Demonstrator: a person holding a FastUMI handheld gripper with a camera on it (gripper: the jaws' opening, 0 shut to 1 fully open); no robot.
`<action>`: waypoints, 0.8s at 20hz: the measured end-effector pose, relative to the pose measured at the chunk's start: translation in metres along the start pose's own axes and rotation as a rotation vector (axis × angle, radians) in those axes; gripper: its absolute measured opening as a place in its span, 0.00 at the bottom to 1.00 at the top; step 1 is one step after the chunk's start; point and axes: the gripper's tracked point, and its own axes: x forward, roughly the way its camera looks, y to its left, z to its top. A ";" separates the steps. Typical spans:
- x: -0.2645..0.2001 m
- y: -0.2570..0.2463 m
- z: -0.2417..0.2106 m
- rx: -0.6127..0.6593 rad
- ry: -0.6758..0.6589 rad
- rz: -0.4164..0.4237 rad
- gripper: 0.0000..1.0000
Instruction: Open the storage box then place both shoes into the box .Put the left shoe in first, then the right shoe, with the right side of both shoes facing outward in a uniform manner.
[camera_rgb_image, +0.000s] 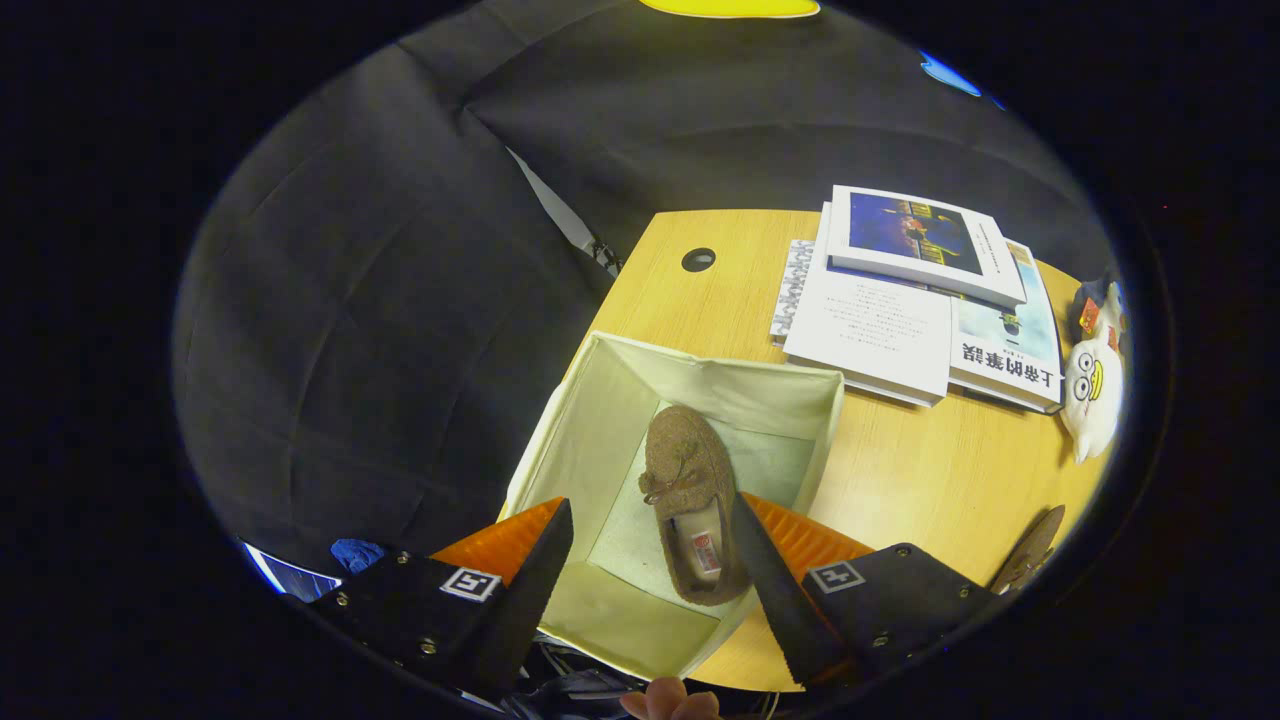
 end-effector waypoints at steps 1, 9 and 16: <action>-0.007 -0.001 0.002 0.003 -0.011 0.009 0.96; -0.082 -0.031 0.001 -0.009 -0.129 0.050 0.96; -0.148 -0.109 -0.018 0.035 -0.222 -0.014 0.96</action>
